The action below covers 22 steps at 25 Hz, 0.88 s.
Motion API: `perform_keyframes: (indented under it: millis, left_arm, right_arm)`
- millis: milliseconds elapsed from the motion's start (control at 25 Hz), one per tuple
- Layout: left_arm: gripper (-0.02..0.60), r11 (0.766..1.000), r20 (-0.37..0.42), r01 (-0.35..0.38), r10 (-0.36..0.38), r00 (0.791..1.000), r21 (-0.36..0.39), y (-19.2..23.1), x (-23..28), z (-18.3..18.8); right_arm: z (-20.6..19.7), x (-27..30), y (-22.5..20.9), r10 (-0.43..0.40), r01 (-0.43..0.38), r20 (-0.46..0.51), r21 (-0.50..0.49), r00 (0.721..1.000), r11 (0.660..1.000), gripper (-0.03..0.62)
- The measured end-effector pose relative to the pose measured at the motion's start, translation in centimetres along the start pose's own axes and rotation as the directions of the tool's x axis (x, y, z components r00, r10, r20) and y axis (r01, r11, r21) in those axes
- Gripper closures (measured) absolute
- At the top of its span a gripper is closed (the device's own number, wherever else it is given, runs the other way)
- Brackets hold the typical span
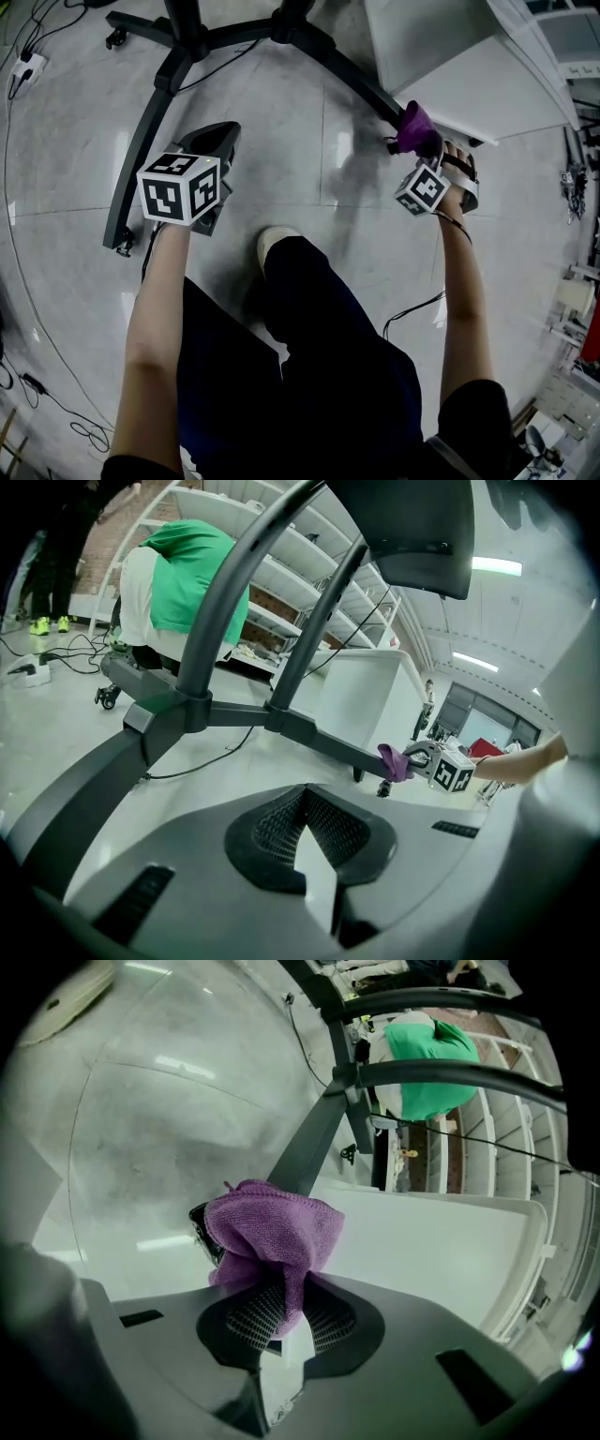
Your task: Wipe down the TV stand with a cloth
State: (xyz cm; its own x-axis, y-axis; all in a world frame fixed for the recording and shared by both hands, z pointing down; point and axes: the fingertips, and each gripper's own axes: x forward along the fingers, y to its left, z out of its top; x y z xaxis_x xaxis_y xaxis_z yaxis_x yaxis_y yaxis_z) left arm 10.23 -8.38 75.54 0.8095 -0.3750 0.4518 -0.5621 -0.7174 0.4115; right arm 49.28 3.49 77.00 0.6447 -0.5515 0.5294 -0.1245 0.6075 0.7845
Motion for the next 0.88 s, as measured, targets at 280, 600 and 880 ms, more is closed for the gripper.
perform_keyframes:
  millis: [280,600,880]
  left_arm:
    - [0.575,1.000,0.009,-0.003,0.003,1.000,0.016,-0.3,-0.9,0.3]
    - [0.575,0.999,0.001,0.011,-0.012,1.000,0.052,-1.2,-2.2,1.2]
    - [0.575,0.985,0.081,0.084,-0.098,0.992,0.153,-4.9,-4.5,4.9]
  right_arm:
    - [1.9,-3.4,-0.6,0.016,-0.065,0.114,0.438,0.993,0.896,0.526]
    - [9.0,-10.3,-2.2,-0.001,-0.341,0.403,0.776,0.915,0.531,0.525]
    - [16.6,-17.6,-6.7,-0.150,-0.575,0.626,0.770,0.765,0.277,0.525]
